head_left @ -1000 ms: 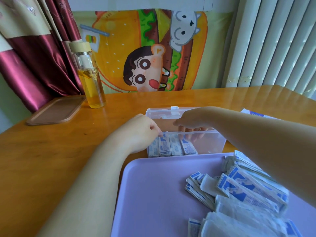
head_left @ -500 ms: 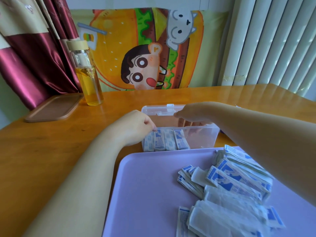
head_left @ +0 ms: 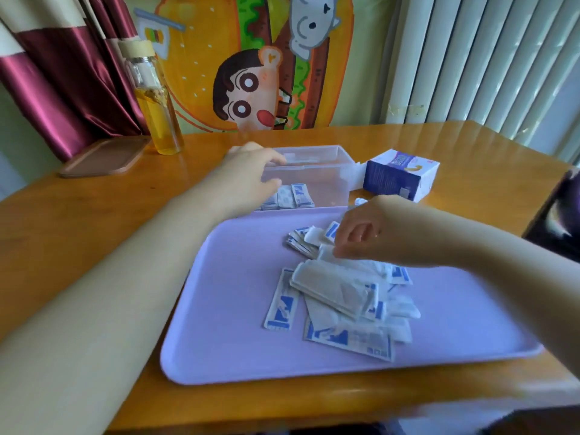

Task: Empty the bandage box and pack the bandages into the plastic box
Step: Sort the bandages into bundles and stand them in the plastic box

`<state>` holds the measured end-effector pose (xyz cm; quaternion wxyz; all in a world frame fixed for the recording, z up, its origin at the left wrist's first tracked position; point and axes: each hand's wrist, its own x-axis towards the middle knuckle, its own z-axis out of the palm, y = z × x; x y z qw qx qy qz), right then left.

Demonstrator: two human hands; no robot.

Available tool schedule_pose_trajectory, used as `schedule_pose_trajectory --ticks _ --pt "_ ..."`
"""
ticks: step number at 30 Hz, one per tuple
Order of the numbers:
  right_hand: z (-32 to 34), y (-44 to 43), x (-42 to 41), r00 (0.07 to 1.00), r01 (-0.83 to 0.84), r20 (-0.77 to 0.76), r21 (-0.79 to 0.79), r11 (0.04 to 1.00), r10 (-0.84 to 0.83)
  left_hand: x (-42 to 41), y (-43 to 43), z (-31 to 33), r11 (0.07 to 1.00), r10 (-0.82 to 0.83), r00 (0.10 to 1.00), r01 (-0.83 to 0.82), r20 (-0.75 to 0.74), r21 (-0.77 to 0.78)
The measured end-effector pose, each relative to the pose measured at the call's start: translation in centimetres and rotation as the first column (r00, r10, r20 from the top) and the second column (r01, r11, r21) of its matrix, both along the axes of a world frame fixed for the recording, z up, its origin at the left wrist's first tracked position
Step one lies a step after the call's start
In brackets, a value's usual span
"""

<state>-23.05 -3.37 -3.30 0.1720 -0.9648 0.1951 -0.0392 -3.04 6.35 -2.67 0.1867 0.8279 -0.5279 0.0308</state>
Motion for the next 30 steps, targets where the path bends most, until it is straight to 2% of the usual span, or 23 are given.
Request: schedule_pose_trajectory --ticks 1,4,6,8,14,17,18,20,22,24,25,27,28,30 --pt "-0.5 0.7 -0.6 0.998 -0.01 -0.059 -0.029 1.0 0.009 -1.1 0.4 -0.3 0.998 -0.068 0.998 0.068 -0.003 0.019" --pt "-2.3 2.2 -1.4 0.989 -0.002 -0.147 -0.089 0.996 -0.012 -4.6 1.9 -2.2 0.942 -0.219 0.971 0.236 -0.096 0.237" --pt "-3.1 2.7 -1.6 0.984 0.001 -0.174 -0.123 0.992 -0.023 -6.2 2.6 -3.6 0.901 -0.243 0.958 0.282 -0.154 0.331" --pt "-3.4 2.6 -1.6 0.982 -0.001 -0.186 -0.128 0.992 -0.023 -6.9 2.9 -4.6 0.895 -0.252 0.958 0.284 -0.137 0.343" --pt "-3.3 1.6 -1.7 0.995 0.036 -0.096 0.025 0.999 -0.034 -7.3 3.6 -5.1 0.932 -0.234 0.962 0.264 -0.144 0.25" --pt "-2.6 0.9 -1.9 0.993 0.115 0.018 0.103 0.988 -0.118 -6.9 3.6 -4.8 0.983 -0.16 0.983 0.167 -0.094 0.079" --pt "-2.4 0.6 -2.0 0.983 0.156 0.07 0.153 0.976 -0.168 -6.4 3.5 -4.7 0.994 -0.11 0.986 0.113 -0.124 0.01" --pt "-2.1 0.0 -1.9 0.952 0.199 0.17 0.296 0.934 -0.256 -5.7 3.2 -4.4 0.994 -0.014 0.949 -0.021 -0.315 -0.107" --pt "-2.0 -0.4 -1.4 0.915 0.195 0.231 0.466 0.863 -0.332 -5.6 2.9 -4.0 0.974 -0.003 0.801 -0.134 -0.599 -0.184" --pt "-2.0 -0.5 -0.8 0.878 0.173 0.267 0.597 0.783 -0.397 -6.5 2.7 -3.6 0.956 -0.082 0.494 -0.208 -0.865 -0.209" --pt "-2.1 -0.4 -0.3 0.862 0.156 0.298 0.614 0.774 -0.41 -7.0 2.5 -3.3 0.95 -0.145 0.319 -0.22 -0.936 -0.222" --pt "-2.7 0.2 0.7 0.837 0.163 0.399 0.473 0.866 -0.375 -8.1 2.2 -3.1 0.947 -0.243 0.047 -0.206 -0.969 -0.247" --pt "-3.1 0.7 1.3 0.826 0.174 0.458 0.345 0.922 -0.328 -8.4 2.0 -3.2 0.947 -0.266 -0.018 -0.193 -0.964 -0.257" --pt "-3.8 1.7 2.3 0.83 0.139 0.529 0.11 0.984 -0.177 -8.5 1.1 -3.5 0.939 -0.29 -0.04 -0.208 -0.956 -0.276"
